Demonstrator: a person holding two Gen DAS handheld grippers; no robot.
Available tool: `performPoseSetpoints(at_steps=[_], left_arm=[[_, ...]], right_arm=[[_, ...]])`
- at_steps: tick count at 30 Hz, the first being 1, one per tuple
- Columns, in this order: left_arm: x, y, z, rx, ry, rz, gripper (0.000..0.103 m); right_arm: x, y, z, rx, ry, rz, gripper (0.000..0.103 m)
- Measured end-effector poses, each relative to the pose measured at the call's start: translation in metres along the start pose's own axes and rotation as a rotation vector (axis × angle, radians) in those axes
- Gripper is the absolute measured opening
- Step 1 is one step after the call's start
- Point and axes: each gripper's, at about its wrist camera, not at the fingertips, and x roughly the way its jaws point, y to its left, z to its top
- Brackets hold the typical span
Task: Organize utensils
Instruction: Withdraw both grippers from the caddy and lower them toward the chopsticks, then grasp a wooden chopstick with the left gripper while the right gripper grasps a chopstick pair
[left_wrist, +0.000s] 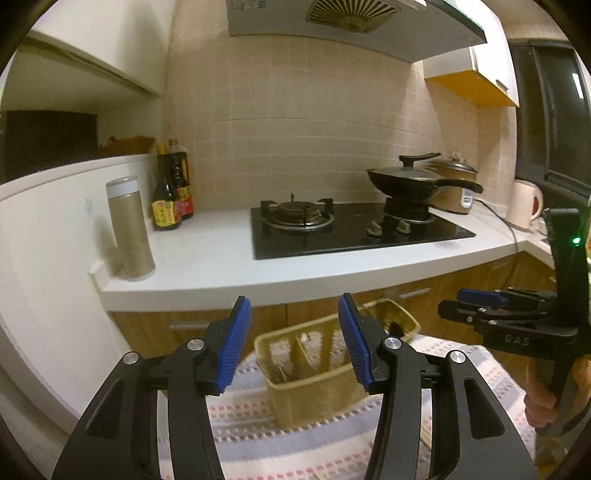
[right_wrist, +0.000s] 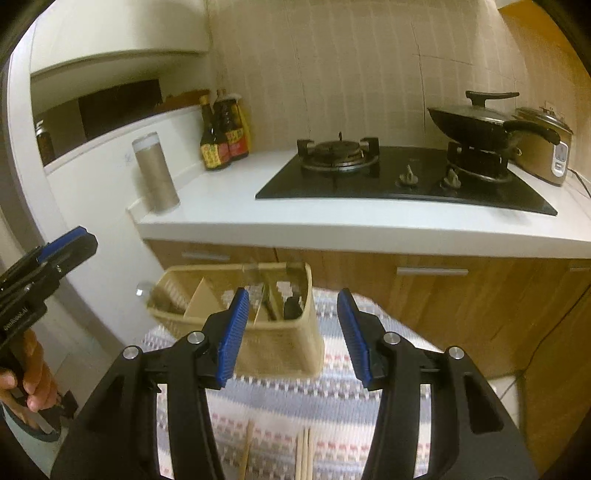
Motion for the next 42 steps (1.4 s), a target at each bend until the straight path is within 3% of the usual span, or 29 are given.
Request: performPoseSetpoints(at_steps=[9,17,19,24,28,34,42], left_arm=[[-0.01,-0.014,-0.043,-0.014,0.14,-0.039,0.048],[0.021,-0.01,-0.111,-0.095,0.389,-0.093,0.048],[0.031,-0.01,-0.128,-0.109,0.462,-0.104,0.048],[0.044,-0.017,-0.159,-0.086,0.548,-0.102,0.047],[0.056,-0.019,-0.179,-0.07,0.601,-0.089,0.037],[0.066,-0.018,-0.191,-0.066,0.638,-0.081,0.036],[0.067,-0.019,-0.2,-0.032,0.646,-0.073,0.036]], right_arm=[[-0.003,0.006,-0.038,-0.061,0.224,-0.035,0.046],[0.024,-0.003,-0.093,-0.087,0.464,-0.037,0.046],[0.031,-0.008,-0.104,-0.081,0.512,-0.031,0.036],[0.049,-0.021,-0.134,-0.044,0.631,-0.008,0.028],[0.059,-0.029,-0.147,-0.005,0.676,0.016,0.024],[0.063,-0.027,-0.154,-0.013,0.68,0.03,0.023],[0.065,-0.003,-0.161,-0.13,0.674,-0.014,0.015]])
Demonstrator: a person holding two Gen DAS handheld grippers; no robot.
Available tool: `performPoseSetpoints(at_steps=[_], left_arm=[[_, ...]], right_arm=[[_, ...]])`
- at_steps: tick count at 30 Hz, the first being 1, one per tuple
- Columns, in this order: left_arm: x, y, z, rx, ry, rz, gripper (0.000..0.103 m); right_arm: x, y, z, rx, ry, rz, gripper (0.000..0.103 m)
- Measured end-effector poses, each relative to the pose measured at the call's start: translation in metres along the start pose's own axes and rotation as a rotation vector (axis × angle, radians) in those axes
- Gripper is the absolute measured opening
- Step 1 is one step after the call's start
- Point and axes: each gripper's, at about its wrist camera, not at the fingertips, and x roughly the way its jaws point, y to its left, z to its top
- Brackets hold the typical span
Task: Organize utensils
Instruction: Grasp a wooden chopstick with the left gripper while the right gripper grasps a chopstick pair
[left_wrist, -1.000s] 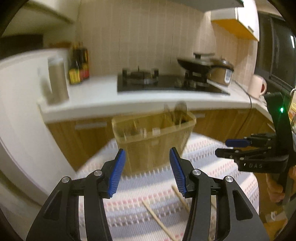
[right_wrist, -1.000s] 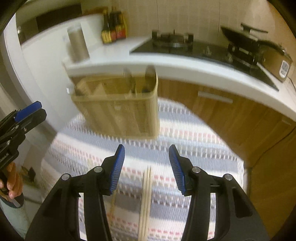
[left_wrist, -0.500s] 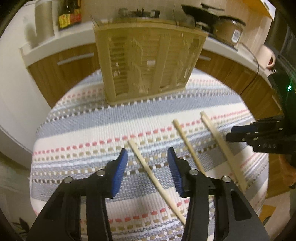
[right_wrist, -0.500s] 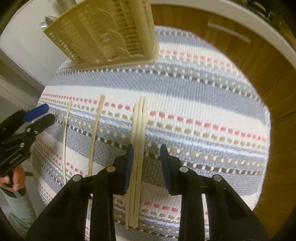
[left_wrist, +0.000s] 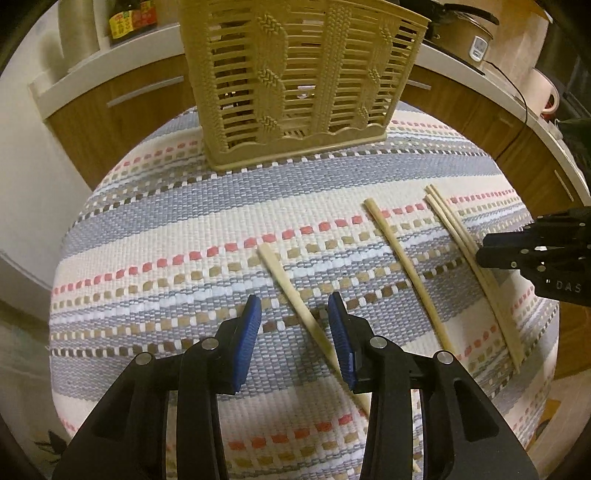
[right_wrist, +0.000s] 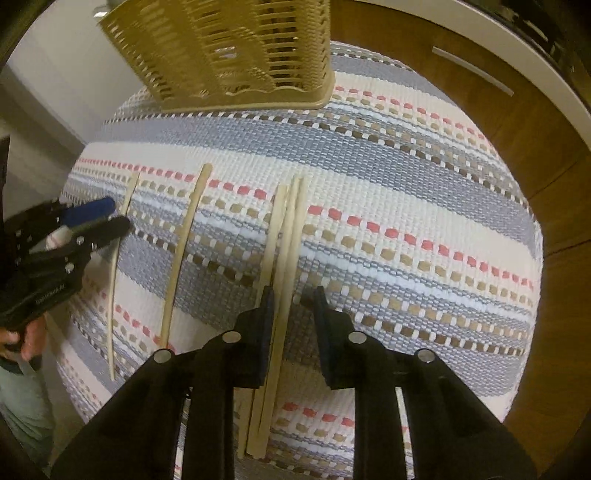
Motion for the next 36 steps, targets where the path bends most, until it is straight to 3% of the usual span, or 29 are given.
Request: performPoseSetpoints(at_steps=[11,15,17,20,25,30,33,36], left_arm=[[0.002,-0.006,0.001,0.038,0.005,0.018,0.036],[0.004,-0.006,0.002,0.036,0.017,0.01,0.036],[0.004,-0.002,0.004,0.013,0.03,-0.009,0.036],[0.005,0.003,0.007,-0.015,0.059,-0.026,0.036],[0.012,-0.01,0.019,0.03,0.141,0.031,0.037],[0.016,-0.037,0.024,0.166,0.175,0.08,0.015],[0.016,-0.046,0.021,0.252,0.162,0.09,0.01],[0.015,-0.043,0.02,0.267,0.169,0.054,0.01]], right_arm=[[-0.005,-0.008,-0.007,0.026,0.0,-0.013,0.005],[-0.003,-0.019,-0.004,0.065,0.024,0.042,0.006],[0.0,-0.026,0.0,0.108,0.053,0.129,0.006],[0.001,-0.026,0.003,0.102,0.054,0.119,0.006],[0.007,-0.017,0.012,0.079,0.106,0.094,0.01],[0.016,0.0,0.024,0.053,0.144,0.062,0.01],[0.019,0.004,0.028,0.042,0.155,0.056,0.01],[0.02,0.003,0.03,0.034,0.17,0.067,0.01]])
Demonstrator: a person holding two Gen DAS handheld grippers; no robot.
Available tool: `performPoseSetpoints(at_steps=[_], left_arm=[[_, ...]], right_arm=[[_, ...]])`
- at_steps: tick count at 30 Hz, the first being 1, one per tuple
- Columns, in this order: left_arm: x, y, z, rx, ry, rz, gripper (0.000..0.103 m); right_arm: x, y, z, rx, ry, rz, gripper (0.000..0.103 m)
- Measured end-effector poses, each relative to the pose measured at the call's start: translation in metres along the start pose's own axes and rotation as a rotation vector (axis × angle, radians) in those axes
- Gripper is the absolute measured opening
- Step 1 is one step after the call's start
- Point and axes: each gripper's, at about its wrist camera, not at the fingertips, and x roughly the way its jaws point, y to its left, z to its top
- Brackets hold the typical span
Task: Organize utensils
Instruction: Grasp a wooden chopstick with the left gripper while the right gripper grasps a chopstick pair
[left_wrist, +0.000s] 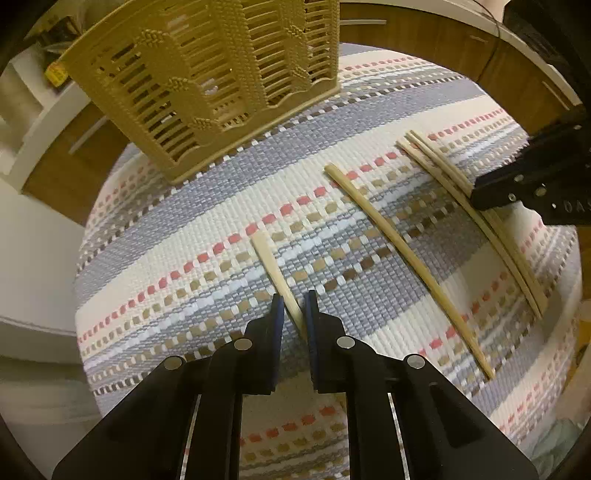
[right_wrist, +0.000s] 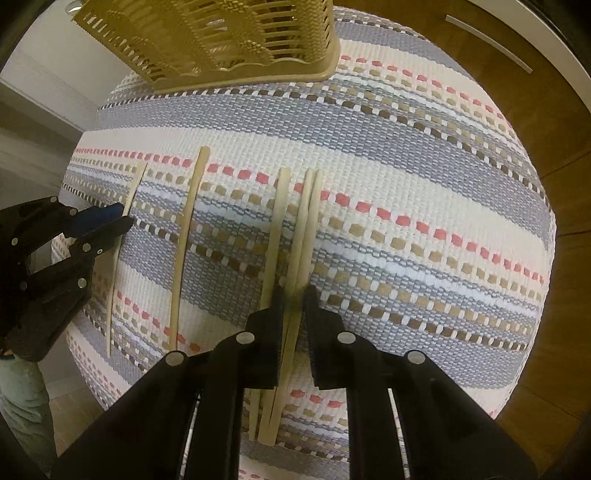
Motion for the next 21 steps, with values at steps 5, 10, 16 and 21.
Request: performPoseSetpoints(at_steps=[5,10,16,21], left_arm=[[-0.003,0.007,-0.002,-0.019,0.013,-0.028,0.013],[-0.005,0.012,-0.002,-0.012,0.046,0.007,0.021],[-0.003,0.018,0.016,-0.05,0.092,-0.031,0.02],[-0.001,0.007,0.018,-0.037,0.074,0.009,0.006]], right_arm=[[-0.001,-0.006,0.006,0.017,0.023,0.011,0.01],[0.001,-0.005,0.012,0.011,0.045,-0.013,0.013],[0.005,0.005,0.019,-0.019,0.064,-0.042,0.014],[0.007,0.016,0.017,-0.068,0.027,-0.1,0.012]])
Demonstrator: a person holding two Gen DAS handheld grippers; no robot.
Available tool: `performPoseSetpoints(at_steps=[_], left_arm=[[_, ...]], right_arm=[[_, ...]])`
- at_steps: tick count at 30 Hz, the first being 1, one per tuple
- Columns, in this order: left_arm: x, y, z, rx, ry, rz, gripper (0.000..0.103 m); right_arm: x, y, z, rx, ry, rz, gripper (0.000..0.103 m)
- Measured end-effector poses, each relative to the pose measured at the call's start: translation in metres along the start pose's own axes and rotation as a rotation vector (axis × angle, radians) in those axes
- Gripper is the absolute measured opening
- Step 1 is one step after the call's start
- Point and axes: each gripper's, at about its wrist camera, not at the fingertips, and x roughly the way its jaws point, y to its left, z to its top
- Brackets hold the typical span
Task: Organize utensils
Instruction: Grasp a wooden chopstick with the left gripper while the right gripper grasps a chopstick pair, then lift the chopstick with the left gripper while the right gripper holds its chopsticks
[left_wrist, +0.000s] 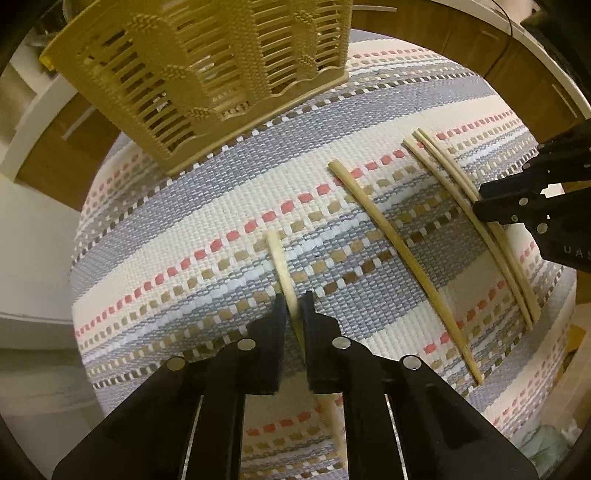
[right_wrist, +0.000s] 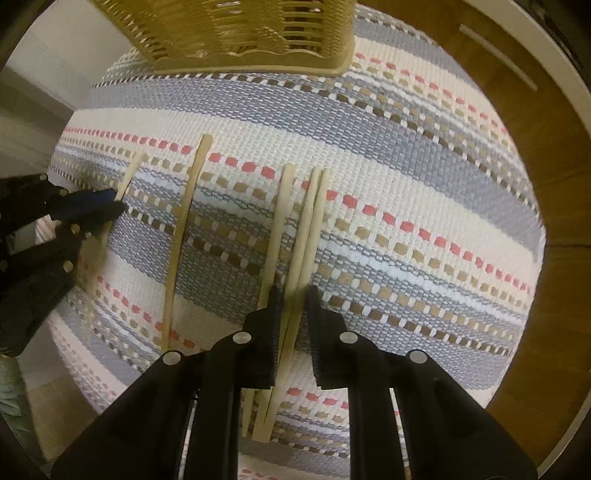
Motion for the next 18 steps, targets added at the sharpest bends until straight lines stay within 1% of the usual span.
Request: performPoseSetpoints(at_steps=[2,4,6,7,8,9,13,15,17,18], left_arm=[[-0.003,-0.001,-0.002,-0.02,-0.021,-0.005,0.004],[-0.013,0.001,-0.007,-0.044,-0.081,-0.038,0.004],[-0.029,0.004,-0.014,-0.067,-0.149,-0.054,0.004],[-0.037,0.005,-0.016,-0.074,-0.181,-0.057,0.004],[-0.052,0.006,-0.019,-0.082,-0.229,-0.062,0.004],[-0.06,0.008,-0.021,-0.086,-0.258,-0.066,0.004],[-0.111,0.019,-0.03,-0.133,-0.418,-0.093,0.004],[-0.133,0.025,-0.03,-0.154,-0.482,-0.098,0.004],[-0.148,0.032,-0.031,-0.175,-0.534,-0.113,0.004],[-0.152,0.034,-0.031,-0.178,-0.544,-0.124,0.004]], right_arm=[[-0.001,0.004,-0.002,-0.029,-0.026,-0.009,0.011],[-0.004,0.007,-0.008,-0.042,-0.05,0.022,0.009],[-0.012,0.007,-0.012,-0.051,-0.094,0.026,0.009],[-0.017,0.007,-0.015,-0.055,-0.115,0.032,0.006],[-0.026,0.008,-0.02,-0.061,-0.152,0.043,0.001],[-0.033,0.008,-0.022,-0.067,-0.175,0.054,0.0],[-0.066,0.013,-0.034,-0.082,-0.306,0.08,0.0],[-0.074,0.01,-0.038,-0.08,-0.345,0.095,0.0],[-0.084,0.011,-0.043,-0.08,-0.382,0.108,0.0],[-0.086,0.005,-0.046,-0.083,-0.397,0.103,0.0]])
